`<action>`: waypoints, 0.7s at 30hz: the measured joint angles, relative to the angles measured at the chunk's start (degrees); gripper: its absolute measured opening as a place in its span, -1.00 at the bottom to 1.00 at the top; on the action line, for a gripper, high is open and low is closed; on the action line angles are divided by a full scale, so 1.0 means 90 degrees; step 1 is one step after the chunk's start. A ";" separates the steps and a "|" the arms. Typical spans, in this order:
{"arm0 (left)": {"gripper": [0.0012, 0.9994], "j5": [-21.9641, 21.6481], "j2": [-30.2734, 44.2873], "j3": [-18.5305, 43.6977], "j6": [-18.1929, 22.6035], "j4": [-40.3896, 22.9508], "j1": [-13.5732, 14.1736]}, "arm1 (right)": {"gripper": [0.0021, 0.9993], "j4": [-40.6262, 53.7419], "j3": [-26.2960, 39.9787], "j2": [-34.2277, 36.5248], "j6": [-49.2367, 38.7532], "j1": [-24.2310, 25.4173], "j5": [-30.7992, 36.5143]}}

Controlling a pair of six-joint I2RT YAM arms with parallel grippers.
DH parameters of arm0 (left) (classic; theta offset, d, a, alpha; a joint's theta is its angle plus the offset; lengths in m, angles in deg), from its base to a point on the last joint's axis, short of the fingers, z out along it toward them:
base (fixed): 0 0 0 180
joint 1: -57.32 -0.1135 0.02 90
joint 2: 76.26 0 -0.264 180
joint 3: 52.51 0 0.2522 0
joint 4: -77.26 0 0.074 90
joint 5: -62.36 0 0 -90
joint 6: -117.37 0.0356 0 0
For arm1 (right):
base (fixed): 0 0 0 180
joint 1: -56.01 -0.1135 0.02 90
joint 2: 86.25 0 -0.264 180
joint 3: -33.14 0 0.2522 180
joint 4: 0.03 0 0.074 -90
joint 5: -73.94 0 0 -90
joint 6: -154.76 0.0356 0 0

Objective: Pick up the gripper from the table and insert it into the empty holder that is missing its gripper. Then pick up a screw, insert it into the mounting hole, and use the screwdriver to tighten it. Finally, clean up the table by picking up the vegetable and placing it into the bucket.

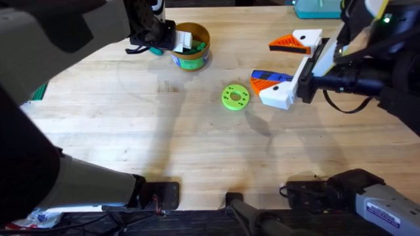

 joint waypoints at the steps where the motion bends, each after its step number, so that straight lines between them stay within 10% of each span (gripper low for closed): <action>1: 0.97 0.0006 -0.0033 -0.0001 0.0000 -0.0021 0.0000 | 0.94 0.0034 0.0000 -0.0001 -0.0002 0.0000 0.0003; 9: 0.97 0.0263 0.0134 -0.0013 -0.0963 0.0684 -0.0119 | 0.94 0.0076 0.0000 0.0006 -0.0003 0.0000 0.0006; 21: 0.97 0.0323 0.0229 -0.0011 -0.3029 0.1070 -0.1069 | 0.94 0.0082 0.0000 0.0006 -0.0003 0.0000 0.0006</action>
